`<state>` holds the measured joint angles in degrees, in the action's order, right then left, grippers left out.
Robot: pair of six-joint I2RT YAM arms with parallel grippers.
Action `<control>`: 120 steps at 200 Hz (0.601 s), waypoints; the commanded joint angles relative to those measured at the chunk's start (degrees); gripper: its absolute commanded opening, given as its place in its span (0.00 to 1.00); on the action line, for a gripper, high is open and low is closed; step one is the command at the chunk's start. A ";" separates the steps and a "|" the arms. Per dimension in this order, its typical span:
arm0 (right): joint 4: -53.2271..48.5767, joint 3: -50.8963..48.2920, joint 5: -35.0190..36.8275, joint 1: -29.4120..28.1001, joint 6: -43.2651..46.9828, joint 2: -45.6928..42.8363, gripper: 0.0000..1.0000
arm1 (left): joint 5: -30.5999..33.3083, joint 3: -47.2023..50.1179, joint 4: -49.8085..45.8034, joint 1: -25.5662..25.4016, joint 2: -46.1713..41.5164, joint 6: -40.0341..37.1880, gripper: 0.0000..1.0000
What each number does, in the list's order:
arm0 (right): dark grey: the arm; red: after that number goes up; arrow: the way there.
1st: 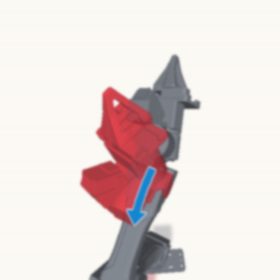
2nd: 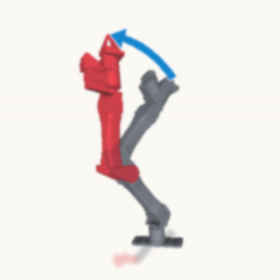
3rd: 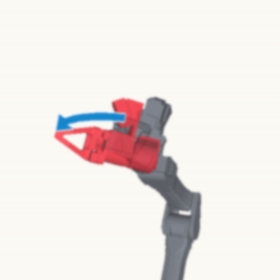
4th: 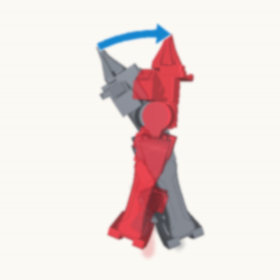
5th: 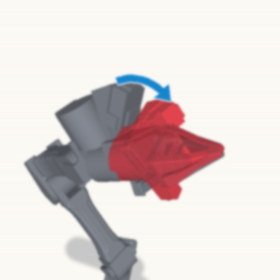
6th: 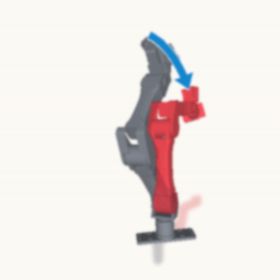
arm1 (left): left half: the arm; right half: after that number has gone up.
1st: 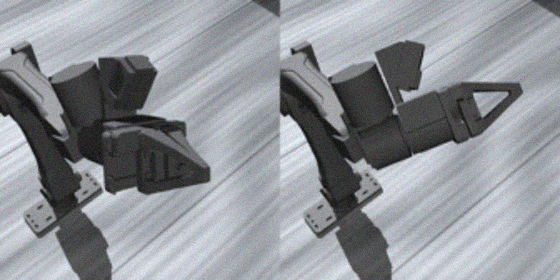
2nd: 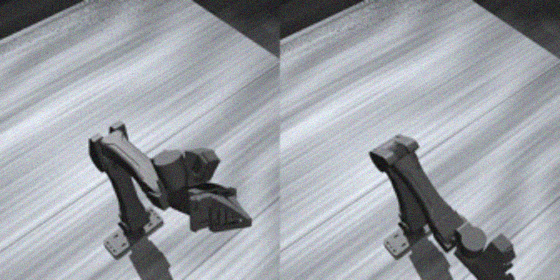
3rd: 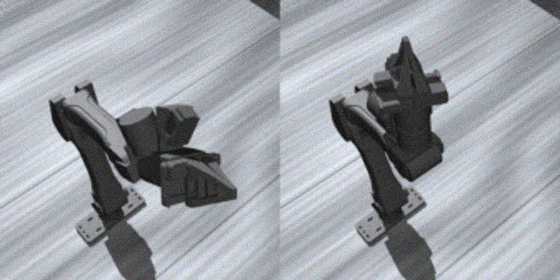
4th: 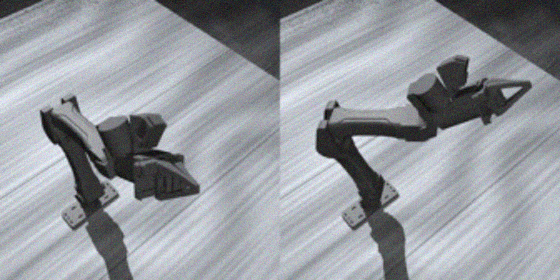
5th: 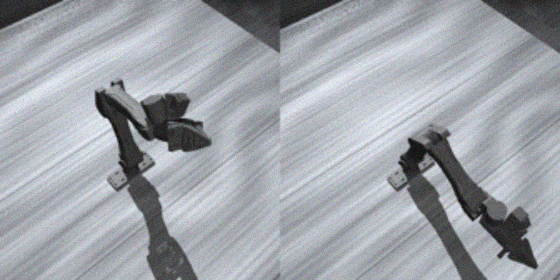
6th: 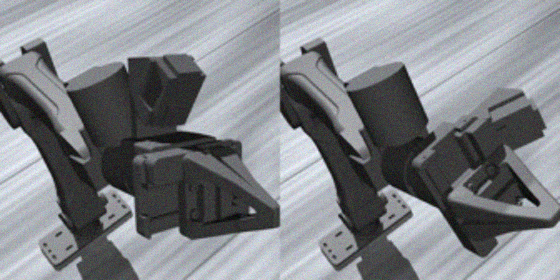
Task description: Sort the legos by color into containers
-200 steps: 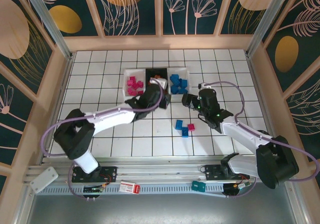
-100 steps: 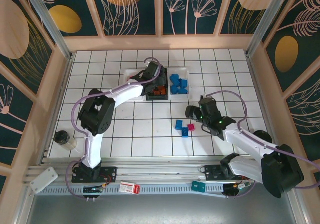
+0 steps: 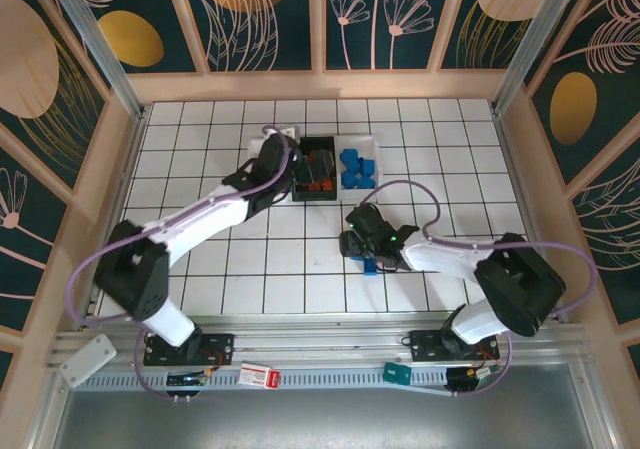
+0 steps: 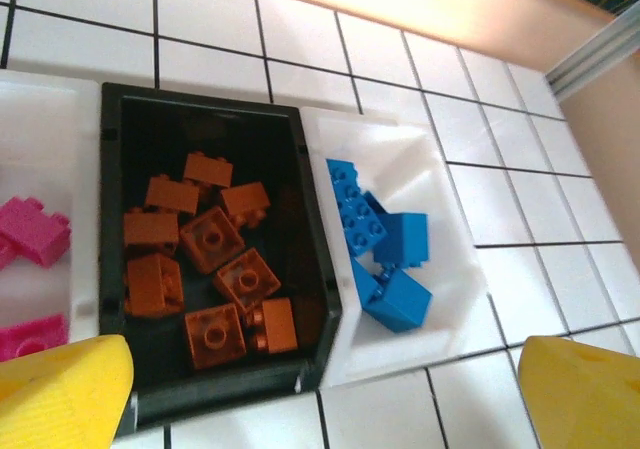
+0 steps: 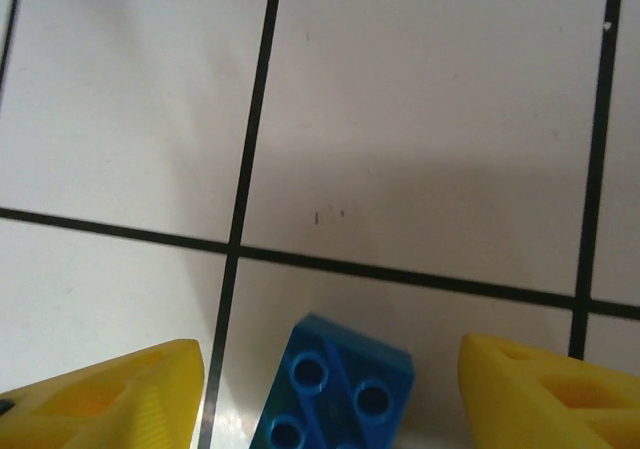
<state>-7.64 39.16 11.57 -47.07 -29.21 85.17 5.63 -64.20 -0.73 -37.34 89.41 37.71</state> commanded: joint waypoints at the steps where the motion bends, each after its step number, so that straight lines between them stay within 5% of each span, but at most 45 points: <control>1: -3.39 2.52 4.17 -1.47 -0.31 3.55 0.65 | -0.25 6.89 2.24 -0.51 -5.63 1.91 0.99; 76: 3.28 4.48 1.98 -5.71 0.49 5.08 0.19 | 0.54 23.60 3.40 -1.46 -19.98 4.01 0.99; 120: 4.45 9.47 0.18 0.38 5.54 -1.41 0.11 | -0.82 27.99 3.85 -2.53 -21.36 5.00 0.99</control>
<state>-6.00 43.44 13.13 -50.87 -27.11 88.47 5.91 -38.52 1.43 -39.03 69.01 41.25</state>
